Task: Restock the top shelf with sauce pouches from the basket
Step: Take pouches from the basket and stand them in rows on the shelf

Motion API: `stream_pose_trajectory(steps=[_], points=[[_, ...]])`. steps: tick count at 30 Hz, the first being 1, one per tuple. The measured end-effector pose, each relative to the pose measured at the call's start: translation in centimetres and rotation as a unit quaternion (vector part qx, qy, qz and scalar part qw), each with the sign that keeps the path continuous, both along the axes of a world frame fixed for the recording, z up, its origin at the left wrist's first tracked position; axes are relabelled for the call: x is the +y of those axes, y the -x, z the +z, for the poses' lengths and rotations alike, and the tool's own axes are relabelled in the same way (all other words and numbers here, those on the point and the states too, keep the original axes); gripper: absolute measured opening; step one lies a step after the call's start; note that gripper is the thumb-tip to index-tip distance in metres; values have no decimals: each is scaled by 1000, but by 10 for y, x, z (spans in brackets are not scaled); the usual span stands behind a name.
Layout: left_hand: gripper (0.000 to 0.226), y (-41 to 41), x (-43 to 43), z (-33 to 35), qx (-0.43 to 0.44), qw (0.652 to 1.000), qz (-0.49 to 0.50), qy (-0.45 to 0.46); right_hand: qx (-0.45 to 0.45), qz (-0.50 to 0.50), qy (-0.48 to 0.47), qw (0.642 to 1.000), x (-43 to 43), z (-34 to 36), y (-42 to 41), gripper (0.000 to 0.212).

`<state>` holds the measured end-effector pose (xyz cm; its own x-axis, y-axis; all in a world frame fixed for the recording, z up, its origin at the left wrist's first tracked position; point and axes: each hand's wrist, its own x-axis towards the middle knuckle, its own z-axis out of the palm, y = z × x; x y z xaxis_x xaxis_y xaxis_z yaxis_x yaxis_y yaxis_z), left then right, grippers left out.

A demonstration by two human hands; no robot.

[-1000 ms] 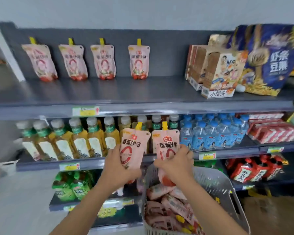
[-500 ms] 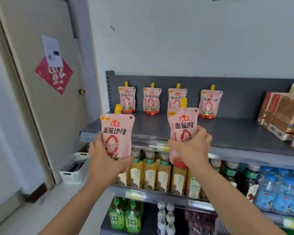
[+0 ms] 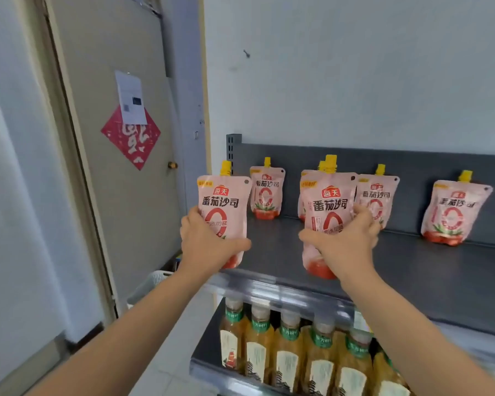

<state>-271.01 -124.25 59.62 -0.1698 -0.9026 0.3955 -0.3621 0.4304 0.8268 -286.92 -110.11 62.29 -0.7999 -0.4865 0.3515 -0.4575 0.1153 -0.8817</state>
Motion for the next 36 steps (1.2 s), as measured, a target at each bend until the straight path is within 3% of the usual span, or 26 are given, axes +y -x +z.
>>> stream_pose_trajectory(steps=[12,18,25,36], points=[[107,76,-97,-5,-26,999,-38,-2,-12,-25,-21,999,-68,-20,24,103],[106,110,-111,-7,-61,996,-64,23,-25,-56,-22,998,-68,-27,19,104],[107,150,-128,-12,-49,997,-58,-9,-11,-60,-32,998,-66,-42,0,98],[108,183,-143,-31,-40,997,-70,11,-17,-45,-67,997,-57,-51,-1,112]])
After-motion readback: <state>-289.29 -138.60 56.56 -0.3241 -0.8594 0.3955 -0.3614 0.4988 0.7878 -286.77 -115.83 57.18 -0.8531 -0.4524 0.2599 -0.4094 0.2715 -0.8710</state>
